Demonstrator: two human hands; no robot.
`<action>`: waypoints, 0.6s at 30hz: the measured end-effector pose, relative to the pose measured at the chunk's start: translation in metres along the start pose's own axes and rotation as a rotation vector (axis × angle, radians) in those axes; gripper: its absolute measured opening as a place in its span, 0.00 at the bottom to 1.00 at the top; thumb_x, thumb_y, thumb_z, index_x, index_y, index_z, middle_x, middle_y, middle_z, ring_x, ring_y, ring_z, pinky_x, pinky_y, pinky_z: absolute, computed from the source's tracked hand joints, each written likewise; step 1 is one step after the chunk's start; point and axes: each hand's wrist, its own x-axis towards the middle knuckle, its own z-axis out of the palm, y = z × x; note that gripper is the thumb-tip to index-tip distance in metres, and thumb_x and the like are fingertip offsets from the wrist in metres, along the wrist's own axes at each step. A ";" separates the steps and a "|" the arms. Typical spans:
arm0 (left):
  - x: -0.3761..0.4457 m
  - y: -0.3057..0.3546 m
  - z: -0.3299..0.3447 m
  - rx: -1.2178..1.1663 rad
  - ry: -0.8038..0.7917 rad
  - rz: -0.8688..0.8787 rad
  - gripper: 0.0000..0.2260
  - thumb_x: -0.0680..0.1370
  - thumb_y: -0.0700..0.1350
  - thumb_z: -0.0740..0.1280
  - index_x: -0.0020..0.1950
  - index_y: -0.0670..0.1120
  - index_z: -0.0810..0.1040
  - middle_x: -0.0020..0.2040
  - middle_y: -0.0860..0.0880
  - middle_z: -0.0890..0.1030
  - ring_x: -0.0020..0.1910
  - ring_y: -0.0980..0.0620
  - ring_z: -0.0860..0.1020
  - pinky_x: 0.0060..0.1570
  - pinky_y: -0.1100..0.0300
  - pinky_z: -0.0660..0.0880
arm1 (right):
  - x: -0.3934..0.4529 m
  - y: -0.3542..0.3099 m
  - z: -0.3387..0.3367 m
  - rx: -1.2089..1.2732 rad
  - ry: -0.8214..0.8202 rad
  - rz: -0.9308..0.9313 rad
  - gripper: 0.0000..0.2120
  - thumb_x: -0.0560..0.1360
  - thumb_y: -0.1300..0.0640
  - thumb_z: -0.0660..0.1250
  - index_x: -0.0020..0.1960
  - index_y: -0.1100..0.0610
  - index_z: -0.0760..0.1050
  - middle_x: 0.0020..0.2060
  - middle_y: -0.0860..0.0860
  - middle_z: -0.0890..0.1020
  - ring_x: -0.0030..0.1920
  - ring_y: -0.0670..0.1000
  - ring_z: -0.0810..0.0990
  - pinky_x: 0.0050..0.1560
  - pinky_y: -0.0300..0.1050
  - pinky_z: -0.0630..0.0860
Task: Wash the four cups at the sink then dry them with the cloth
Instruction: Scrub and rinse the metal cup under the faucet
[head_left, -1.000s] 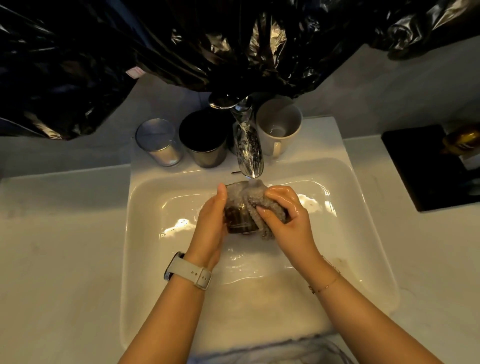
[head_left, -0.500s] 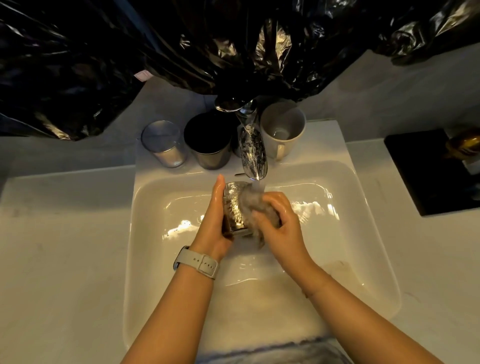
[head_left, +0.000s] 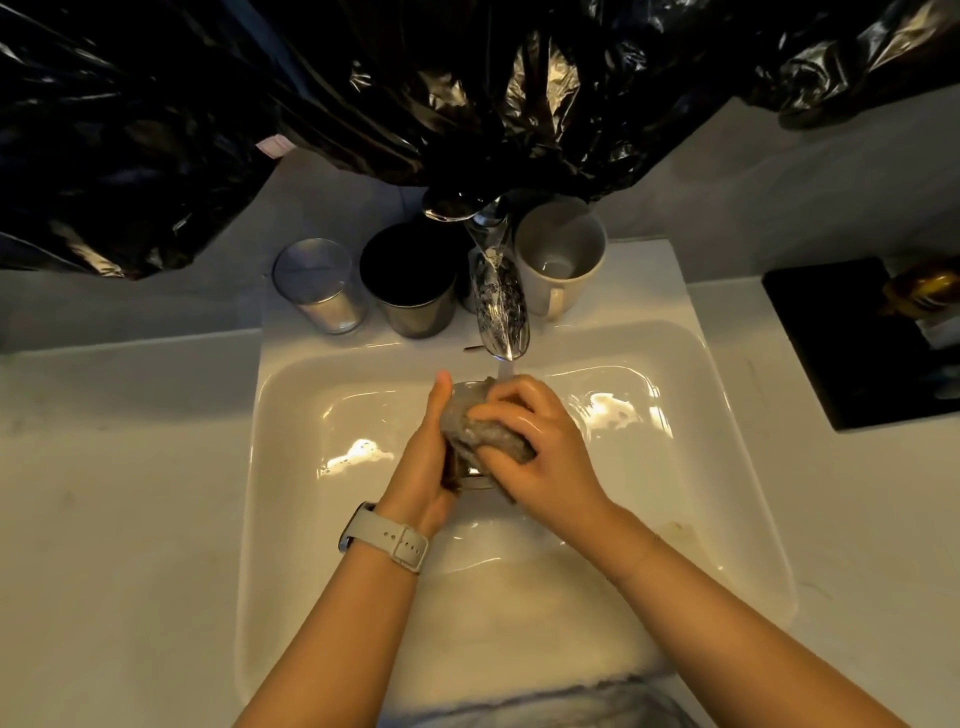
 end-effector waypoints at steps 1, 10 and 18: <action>0.000 -0.002 0.004 0.033 0.015 0.031 0.25 0.82 0.60 0.53 0.47 0.44 0.82 0.39 0.45 0.85 0.42 0.49 0.84 0.42 0.59 0.80 | 0.008 0.000 -0.001 -0.045 -0.010 -0.032 0.12 0.70 0.59 0.67 0.52 0.58 0.81 0.48 0.53 0.76 0.51 0.52 0.75 0.51 0.37 0.71; 0.001 0.002 0.003 -0.099 -0.021 -0.027 0.30 0.79 0.67 0.56 0.59 0.44 0.82 0.56 0.40 0.84 0.55 0.43 0.83 0.56 0.49 0.78 | -0.010 0.000 -0.014 0.095 0.044 0.111 0.13 0.70 0.65 0.68 0.53 0.57 0.81 0.48 0.50 0.75 0.51 0.46 0.75 0.52 0.32 0.70; -0.007 0.002 0.010 -0.135 -0.006 -0.034 0.28 0.79 0.66 0.54 0.61 0.45 0.80 0.56 0.41 0.84 0.54 0.43 0.83 0.54 0.46 0.78 | 0.015 0.005 -0.015 0.280 0.164 0.327 0.13 0.75 0.65 0.68 0.56 0.53 0.78 0.52 0.49 0.76 0.51 0.36 0.75 0.52 0.29 0.71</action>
